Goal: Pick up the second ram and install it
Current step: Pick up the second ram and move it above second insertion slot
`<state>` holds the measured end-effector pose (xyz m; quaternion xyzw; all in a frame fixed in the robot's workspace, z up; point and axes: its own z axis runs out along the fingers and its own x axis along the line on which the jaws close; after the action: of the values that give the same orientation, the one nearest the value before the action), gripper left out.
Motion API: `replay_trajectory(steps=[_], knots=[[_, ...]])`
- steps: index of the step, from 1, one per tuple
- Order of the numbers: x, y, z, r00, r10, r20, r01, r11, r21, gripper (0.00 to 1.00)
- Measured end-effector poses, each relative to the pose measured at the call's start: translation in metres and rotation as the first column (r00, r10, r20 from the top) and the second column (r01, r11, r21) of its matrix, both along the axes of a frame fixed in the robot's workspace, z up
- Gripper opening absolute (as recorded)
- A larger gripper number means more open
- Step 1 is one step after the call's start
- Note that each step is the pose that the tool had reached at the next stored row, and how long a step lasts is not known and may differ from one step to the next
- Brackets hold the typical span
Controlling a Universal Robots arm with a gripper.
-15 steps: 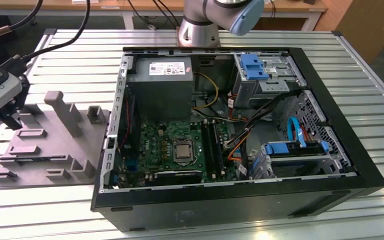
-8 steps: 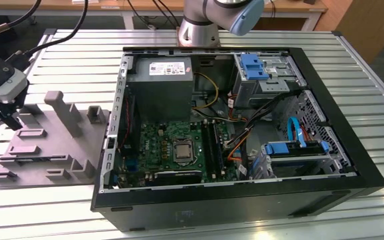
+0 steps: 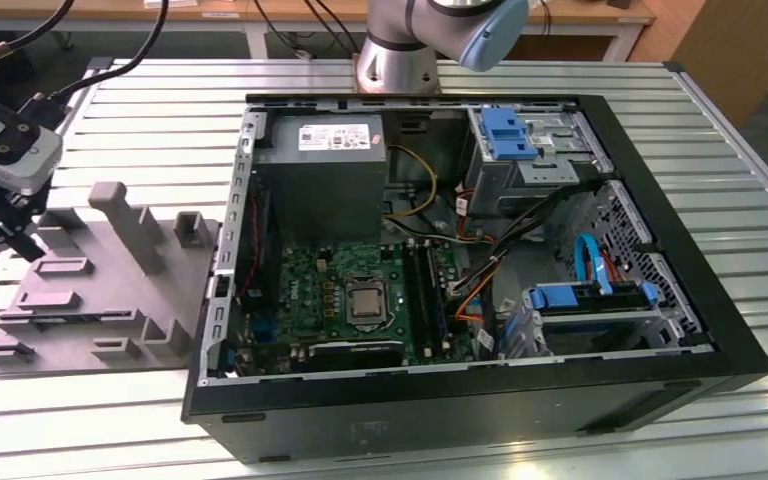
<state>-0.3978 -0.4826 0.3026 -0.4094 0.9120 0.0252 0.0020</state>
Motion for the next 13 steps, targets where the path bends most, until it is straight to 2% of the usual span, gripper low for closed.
replay_trajectory(steps=[4, 7, 10, 13], knots=[[0.0, 0.0, -0.0005, 0.9974, 0.072, -0.0001, -0.072, 0.9974, 0.0, 0.11], [0.0, 0.0, -0.0008, 0.9919, 0.127, -0.0001, -0.127, 0.9919, -0.0001, 0.11], [0.0, 0.0, -0.0012, 0.9836, 0.18, 0.0, -0.18, 0.9836, -0.0001, 0.11], [0.0, 0.0, -0.0017, 0.9723, 0.234, 0.0, -0.234, 0.9723, 0.0, 0.11]])
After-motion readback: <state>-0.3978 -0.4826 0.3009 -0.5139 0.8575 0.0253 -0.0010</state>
